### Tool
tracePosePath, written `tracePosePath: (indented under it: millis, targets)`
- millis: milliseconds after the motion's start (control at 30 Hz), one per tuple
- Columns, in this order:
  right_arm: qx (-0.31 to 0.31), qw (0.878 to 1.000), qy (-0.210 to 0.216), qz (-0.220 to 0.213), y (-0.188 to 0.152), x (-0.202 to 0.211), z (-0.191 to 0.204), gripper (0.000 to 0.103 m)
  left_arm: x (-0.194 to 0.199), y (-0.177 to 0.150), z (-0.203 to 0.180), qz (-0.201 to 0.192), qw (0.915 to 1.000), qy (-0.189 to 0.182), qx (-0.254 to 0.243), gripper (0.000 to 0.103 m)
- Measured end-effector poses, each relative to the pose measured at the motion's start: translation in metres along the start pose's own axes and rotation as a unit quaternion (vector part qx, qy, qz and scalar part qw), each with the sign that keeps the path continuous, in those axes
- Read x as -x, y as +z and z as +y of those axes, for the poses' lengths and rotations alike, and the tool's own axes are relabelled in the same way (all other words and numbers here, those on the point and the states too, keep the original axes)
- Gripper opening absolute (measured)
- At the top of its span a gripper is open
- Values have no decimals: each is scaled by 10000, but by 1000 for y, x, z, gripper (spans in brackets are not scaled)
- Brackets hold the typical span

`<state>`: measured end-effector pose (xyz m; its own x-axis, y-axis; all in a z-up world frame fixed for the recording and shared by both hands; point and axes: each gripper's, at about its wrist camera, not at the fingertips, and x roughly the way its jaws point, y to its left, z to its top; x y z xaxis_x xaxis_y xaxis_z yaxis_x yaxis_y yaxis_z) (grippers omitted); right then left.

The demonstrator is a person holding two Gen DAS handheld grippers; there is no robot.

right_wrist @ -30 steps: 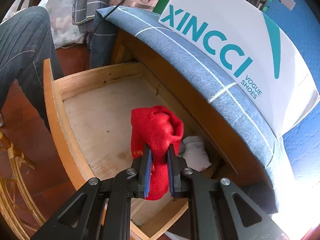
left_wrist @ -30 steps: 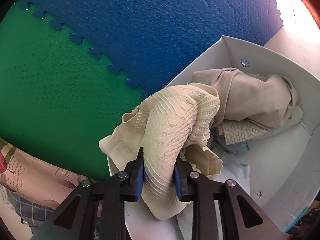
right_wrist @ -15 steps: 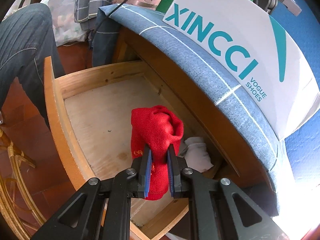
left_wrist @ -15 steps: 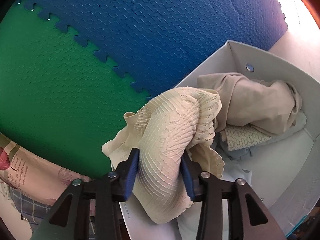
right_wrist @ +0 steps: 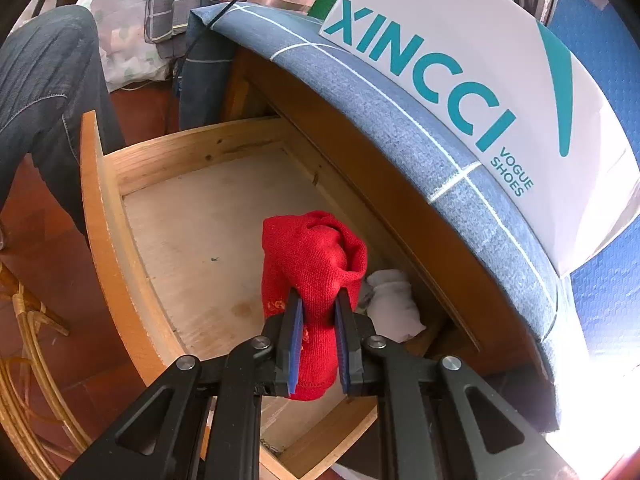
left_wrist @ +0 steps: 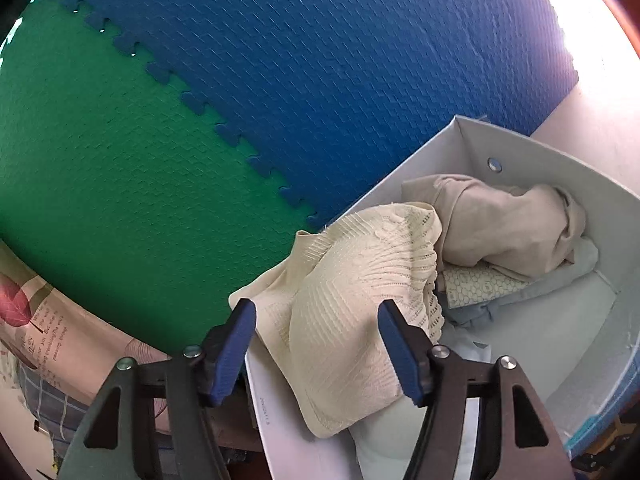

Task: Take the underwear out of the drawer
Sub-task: 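Open left gripper to drop lace underwear in box while right gripper lifts red sock, then move left gripper back over drawer while right gripper carries red sock over box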

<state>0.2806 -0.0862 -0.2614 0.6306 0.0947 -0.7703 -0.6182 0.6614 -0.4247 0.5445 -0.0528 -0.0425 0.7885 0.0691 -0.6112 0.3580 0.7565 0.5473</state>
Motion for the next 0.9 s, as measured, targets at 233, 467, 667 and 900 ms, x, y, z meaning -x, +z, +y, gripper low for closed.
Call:
tracePosePath:
  millis: [233, 467, 667, 900]
  targets:
    - [42, 10000, -13, 1, 0, -1, 1, 13, 20, -10, 21, -216, 9984, 415, 304, 65]
    - [24, 10000, -22, 6, 0, 0, 2, 13, 42, -38, 42, -306, 9948, 739, 626, 67]
    - [117, 9999, -21, 66, -1, -4, 5, 13, 58, -81, 65, -330, 9919, 872, 858, 72]
    - [199, 9997, -38, 154, 1, -9, 5, 13, 49, -135, 93, 32, 9881, 1015, 1158, 72]
